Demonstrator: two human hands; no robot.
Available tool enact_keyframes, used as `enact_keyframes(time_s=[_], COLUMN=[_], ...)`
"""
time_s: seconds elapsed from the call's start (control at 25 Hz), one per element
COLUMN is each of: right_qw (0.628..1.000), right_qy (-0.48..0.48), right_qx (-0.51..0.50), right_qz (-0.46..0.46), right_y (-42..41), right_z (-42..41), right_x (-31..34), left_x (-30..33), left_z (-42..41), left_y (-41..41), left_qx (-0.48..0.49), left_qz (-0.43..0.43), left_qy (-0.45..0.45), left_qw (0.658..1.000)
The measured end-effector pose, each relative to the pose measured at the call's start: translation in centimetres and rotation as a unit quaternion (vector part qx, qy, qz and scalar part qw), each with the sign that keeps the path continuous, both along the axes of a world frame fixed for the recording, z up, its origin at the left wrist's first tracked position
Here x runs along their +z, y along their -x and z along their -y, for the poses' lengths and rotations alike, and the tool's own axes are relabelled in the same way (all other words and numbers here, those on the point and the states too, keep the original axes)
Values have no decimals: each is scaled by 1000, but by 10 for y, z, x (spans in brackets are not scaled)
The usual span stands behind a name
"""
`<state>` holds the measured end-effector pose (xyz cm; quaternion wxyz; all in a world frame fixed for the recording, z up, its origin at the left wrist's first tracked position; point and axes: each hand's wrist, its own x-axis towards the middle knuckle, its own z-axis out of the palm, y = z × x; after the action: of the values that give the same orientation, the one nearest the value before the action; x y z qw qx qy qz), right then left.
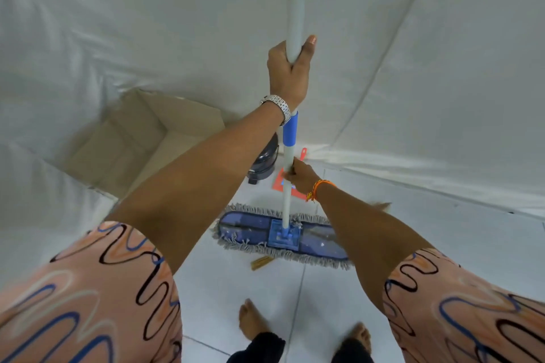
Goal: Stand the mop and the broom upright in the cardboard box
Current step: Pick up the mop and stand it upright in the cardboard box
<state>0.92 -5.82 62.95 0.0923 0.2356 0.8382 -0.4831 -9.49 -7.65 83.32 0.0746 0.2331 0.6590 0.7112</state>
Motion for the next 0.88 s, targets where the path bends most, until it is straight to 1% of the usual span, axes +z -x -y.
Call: enact_keyframes(time_s=[0.2, 0.44, 0.56, 0.72, 0.88], right_qw=[999, 998, 999, 999, 999], right_qy=[28, 48, 38, 37, 31], right_qx=[-44, -39, -28, -18, -25], right_qz=[-16, -22, -13, -5, 9], right_y=[72, 157, 199, 269, 364], right_z=[70, 132, 158, 181, 204], right_x=[-3, -9, -14, -23, -27], left_x=[-3, -1, -7, -16, -21], left_z=[59, 125, 154, 182, 206], left_y=[71, 149, 188, 255, 349], left_qx=[-17, -13, -27, -34, -48], left_qz=[11, 13, 28, 24, 40], left_qy=[24, 34, 33, 31, 38], left_qw=[1000, 999, 999, 999, 997])
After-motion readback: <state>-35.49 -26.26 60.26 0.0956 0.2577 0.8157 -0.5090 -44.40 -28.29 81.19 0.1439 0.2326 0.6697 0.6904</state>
